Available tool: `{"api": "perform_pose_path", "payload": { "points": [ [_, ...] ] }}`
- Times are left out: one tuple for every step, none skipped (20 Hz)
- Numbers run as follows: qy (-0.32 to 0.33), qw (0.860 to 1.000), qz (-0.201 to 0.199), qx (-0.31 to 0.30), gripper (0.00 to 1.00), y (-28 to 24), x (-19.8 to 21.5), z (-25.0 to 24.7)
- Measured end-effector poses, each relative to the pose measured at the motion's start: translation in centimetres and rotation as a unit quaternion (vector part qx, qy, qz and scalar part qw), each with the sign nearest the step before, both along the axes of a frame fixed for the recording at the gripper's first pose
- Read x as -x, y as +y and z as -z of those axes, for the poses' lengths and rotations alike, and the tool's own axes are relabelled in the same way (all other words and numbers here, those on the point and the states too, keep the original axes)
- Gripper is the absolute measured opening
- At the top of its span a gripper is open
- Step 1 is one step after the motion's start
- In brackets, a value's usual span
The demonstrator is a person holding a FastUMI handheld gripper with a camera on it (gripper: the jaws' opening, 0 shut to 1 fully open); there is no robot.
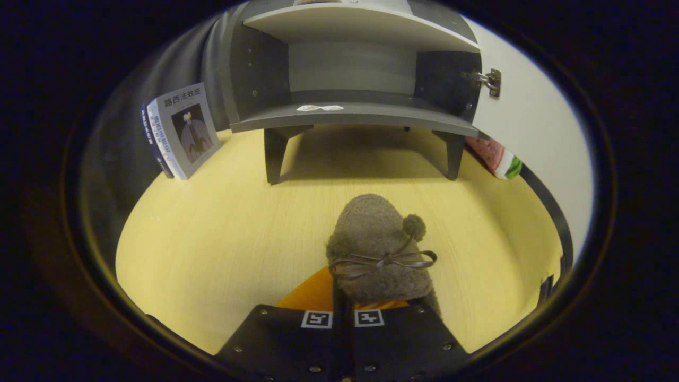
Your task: Open the shoe cabinet door, grab the shoes and put them into the shoe cabinet, then close the shoe cabinet door.
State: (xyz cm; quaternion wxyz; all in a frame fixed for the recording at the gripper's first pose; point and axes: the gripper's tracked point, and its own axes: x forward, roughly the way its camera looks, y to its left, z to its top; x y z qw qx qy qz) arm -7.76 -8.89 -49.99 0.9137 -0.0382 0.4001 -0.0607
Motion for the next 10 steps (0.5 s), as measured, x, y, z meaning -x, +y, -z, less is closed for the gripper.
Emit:
{"api": "perform_pose_path", "payload": {
  "points": [
    [-0.002,1.000,0.006,-0.002,0.01,0.0,-0.2,-0.5],
    [-0.005,1.000,0.017,-0.005,0.01,-0.2,-0.6,-1.2],
    [-0.011,1.000,0.027,-0.005,0.01,-0.4,-0.9,-2.3],
    [-0.021,0.999,0.037,-0.002,0.01,-0.8,-1.3,-3.6],
    [-0.033,0.999,0.044,0.000,0.01,-1.1,-1.8,-5.2],
    [-0.046,0.998,0.048,0.003,0.01,-1.5,-2.4,-7.0],
    [-0.062,0.997,0.050,0.008,0.01,-1.9,-2.8,-9.0],
    [-0.079,0.995,0.051,0.013,0.01,-2.3,-3.4,-11.2],
    [-0.100,0.993,0.052,0.018,0.01,-2.6,-4.1,-13.8],
    [-0.119,0.991,0.051,0.020,0.01,-2.8,-4.8,-15.8]
  ]
}}
